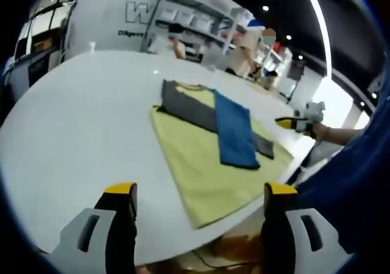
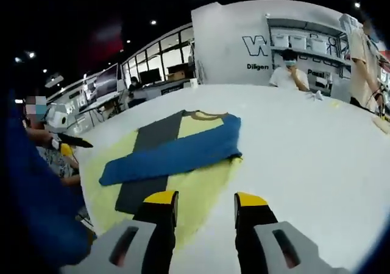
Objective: Fold the garment on the visible template until the final outline fits inside the template.
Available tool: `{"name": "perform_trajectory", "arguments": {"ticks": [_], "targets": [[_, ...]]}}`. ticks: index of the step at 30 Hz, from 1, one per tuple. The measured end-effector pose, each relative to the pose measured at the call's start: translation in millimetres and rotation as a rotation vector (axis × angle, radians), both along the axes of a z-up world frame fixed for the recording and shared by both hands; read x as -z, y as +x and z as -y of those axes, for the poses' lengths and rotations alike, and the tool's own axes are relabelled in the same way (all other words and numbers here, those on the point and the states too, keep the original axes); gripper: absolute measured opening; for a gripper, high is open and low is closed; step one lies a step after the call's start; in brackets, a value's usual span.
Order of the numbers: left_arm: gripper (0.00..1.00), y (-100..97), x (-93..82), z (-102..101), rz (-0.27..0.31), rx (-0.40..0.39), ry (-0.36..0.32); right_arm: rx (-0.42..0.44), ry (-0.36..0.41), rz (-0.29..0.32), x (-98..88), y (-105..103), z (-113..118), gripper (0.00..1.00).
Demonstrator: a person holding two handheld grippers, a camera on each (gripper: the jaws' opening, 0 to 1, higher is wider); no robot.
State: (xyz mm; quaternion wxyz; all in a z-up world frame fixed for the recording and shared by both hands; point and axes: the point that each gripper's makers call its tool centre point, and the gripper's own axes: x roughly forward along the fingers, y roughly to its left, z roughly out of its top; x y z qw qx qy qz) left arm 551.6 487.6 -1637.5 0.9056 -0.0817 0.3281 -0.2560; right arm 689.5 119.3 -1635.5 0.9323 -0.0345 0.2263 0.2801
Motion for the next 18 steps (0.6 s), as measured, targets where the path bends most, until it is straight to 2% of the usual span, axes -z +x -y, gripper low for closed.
{"name": "perform_trajectory", "arguments": {"ticks": [2,4,7,8,11,13,18], "targets": [[0.75,0.2,0.9,0,0.0,0.001,-0.008,-0.027,0.008,-0.022,0.3,-13,-2,0.4],[0.7,0.4,1.1,0,-0.006,-0.003,-0.038,-0.059,0.036,-0.089,7.0,-31,-2,0.4],[0.62,-0.5,3.5,0,-0.018,-0.002,-0.056,-0.087,0.094,-0.157,6.9,-55,-9,0.39],[0.61,-1.9,5.7,-1,-0.031,0.002,-0.073,-0.106,0.124,-0.207,8.2,-70,-9,0.38],[0.58,-5.9,8.4,0,-0.057,0.012,-0.117,-0.127,0.153,-0.287,11.0,-92,-9,0.36],[0.55,-7.2,9.0,-1,-0.063,0.016,-0.133,-0.115,0.191,-0.36,14.8,-107,0,0.36],[0.51,-15.0,12.3,-2,-0.104,0.039,-0.177,-0.111,0.243,-0.448,17.8,-131,-1,0.37]]}}
